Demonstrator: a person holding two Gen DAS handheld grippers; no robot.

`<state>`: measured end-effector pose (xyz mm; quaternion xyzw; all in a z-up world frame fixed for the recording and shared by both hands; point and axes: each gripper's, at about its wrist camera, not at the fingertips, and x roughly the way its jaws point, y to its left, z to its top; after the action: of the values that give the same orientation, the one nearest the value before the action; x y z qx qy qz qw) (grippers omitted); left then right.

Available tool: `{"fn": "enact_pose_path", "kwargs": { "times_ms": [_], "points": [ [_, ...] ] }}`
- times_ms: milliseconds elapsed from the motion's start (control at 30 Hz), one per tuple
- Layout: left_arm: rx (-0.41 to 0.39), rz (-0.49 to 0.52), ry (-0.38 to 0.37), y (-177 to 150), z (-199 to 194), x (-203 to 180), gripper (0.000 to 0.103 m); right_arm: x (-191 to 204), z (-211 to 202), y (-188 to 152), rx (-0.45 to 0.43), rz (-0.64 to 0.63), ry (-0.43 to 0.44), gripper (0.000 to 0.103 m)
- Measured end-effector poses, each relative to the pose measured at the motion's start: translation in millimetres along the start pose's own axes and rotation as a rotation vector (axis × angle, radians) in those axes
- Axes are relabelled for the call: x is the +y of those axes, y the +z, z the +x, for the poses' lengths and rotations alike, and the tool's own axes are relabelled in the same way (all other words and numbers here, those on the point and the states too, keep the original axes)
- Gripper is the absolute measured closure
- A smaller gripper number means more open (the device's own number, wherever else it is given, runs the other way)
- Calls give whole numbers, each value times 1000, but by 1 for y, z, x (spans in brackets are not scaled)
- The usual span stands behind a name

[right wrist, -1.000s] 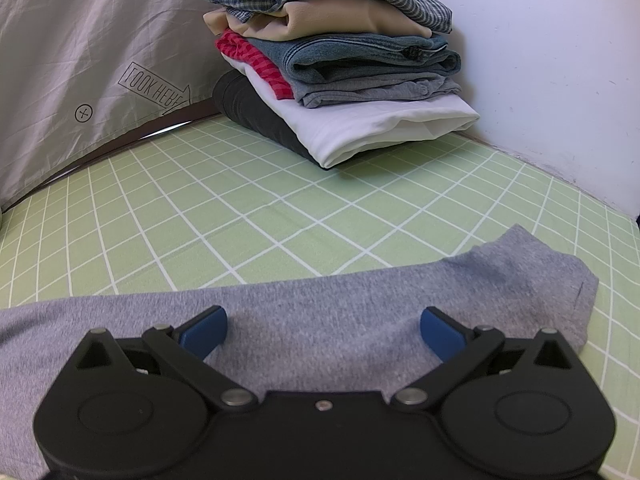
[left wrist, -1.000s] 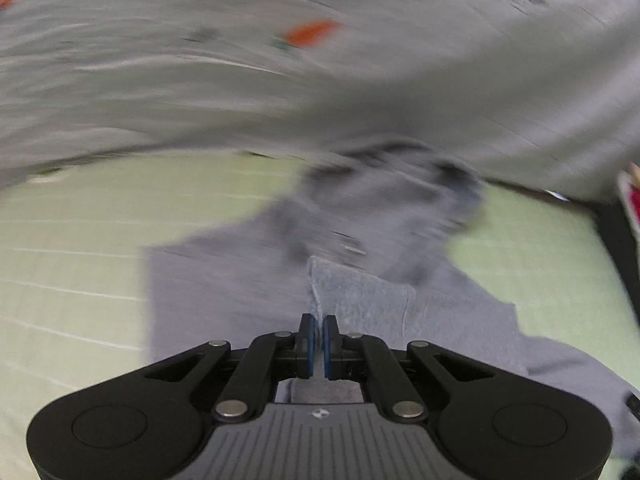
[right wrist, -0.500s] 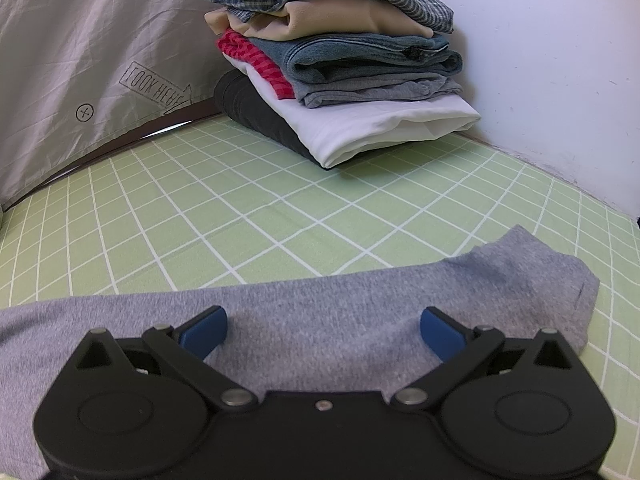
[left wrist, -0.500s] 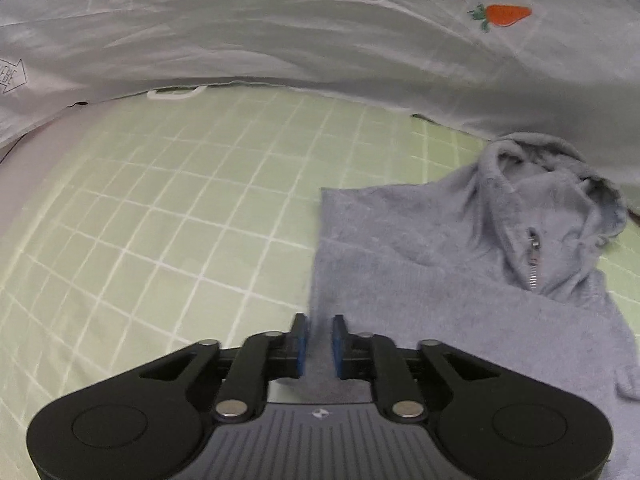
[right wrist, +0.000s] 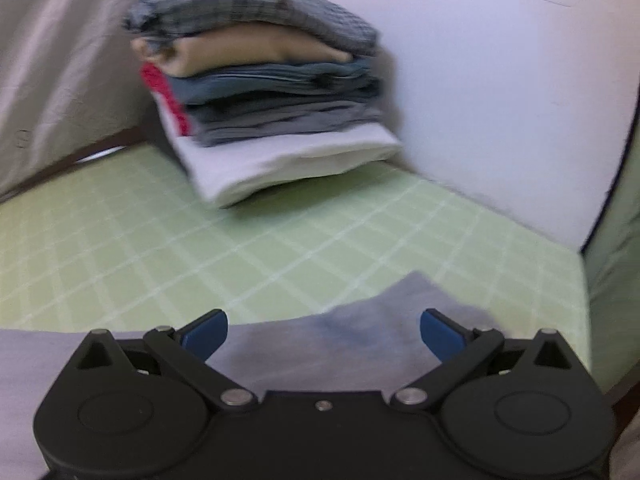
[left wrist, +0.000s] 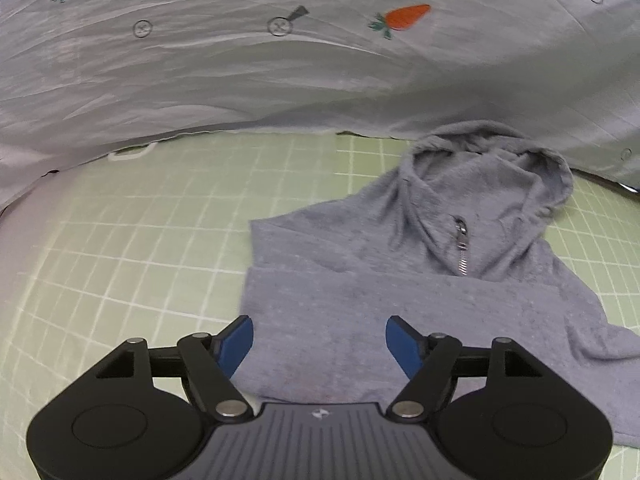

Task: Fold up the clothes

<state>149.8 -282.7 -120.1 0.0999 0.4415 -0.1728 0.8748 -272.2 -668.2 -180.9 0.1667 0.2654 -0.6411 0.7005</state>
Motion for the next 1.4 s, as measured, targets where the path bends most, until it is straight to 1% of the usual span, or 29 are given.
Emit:
{"fn": "enact_pose_path", "kwargs": {
  "times_ms": [100, 167, 233, 400, 500, 533, 567, 600, 633, 667, 700, 733, 833, 867, 933, 1033, 1133, 1233, 1267, 1333, 1367, 1400],
  "points": [
    [13, 26, -14, -1, 2, -10, 27, -18, 14, 1, 24, 20, -12, 0],
    [23, 37, -13, -2, 4, -17, 27, -27, 23, 0, 54, 30, -2, 0],
    [29, 45, -16, -3, 5, -22, 27, -35, 27, -3, 65, 57, 32, 0],
    [39, 53, -20, -6, 4, -27, 26, -38, 26, -5, 82, 50, 87, 0],
    [41, 36, -28, -8, 3, -25, 26, -34, 22, -6, 90, 31, 111, 2],
    [40, 28, -32, -9, 2, -24, 26, -32, 21, -5, 94, 24, 120, 8],
    [38, 19, -37, -10, 1, -22, 26, -31, 18, -5, 93, 12, 136, 20],
    [35, 10, -41, -12, -1, -20, 26, -28, 13, -5, 92, -4, 154, 27],
    [31, 2, -46, -13, -2, -17, 26, -25, 10, -4, 95, -18, 166, 48],
    [27, -4, -49, -15, -5, -14, 26, -22, 6, -3, 99, -32, 176, 78],
    [23, -11, -52, -18, -7, -10, 26, -20, 2, -3, 104, -45, 187, 89],
    [18, -17, -56, -20, -9, -7, 26, -14, -3, -2, 105, -69, 197, 93],
    [1, -35, -61, -26, -17, 6, 26, 5, -20, -1, 105, -148, 229, 93],
    [-7, -42, -61, -28, -20, 11, 26, 12, -28, 1, 94, -156, 252, 93],
    [-18, -68, -62, -32, -24, 23, 26, 24, -48, 8, 67, -126, 333, 94],
    [-30, -107, -60, -39, -28, 42, 26, 54, -76, 19, 33, -107, 458, 94],
    [-36, -131, -56, -45, -30, 58, 25, 97, -106, 25, 4, -108, 603, 94],
    [-43, -153, -65, -49, -30, 72, 25, 145, -139, 28, -3, -79, 770, 94],
    [-44, -156, -69, -50, -30, 76, 25, 163, -151, 27, 4, -67, 837, 94],
    [-47, -163, -71, -50, -29, 81, 25, 202, -173, 22, 39, -119, 990, 92],
    [-50, -168, -73, -50, -29, 83, 25, 222, -185, 17, 42, -181, 1030, 80],
    [-54, -172, -74, -49, -29, 85, 25, 240, -195, 10, 35, -253, 1032, 67]
  ]
}}
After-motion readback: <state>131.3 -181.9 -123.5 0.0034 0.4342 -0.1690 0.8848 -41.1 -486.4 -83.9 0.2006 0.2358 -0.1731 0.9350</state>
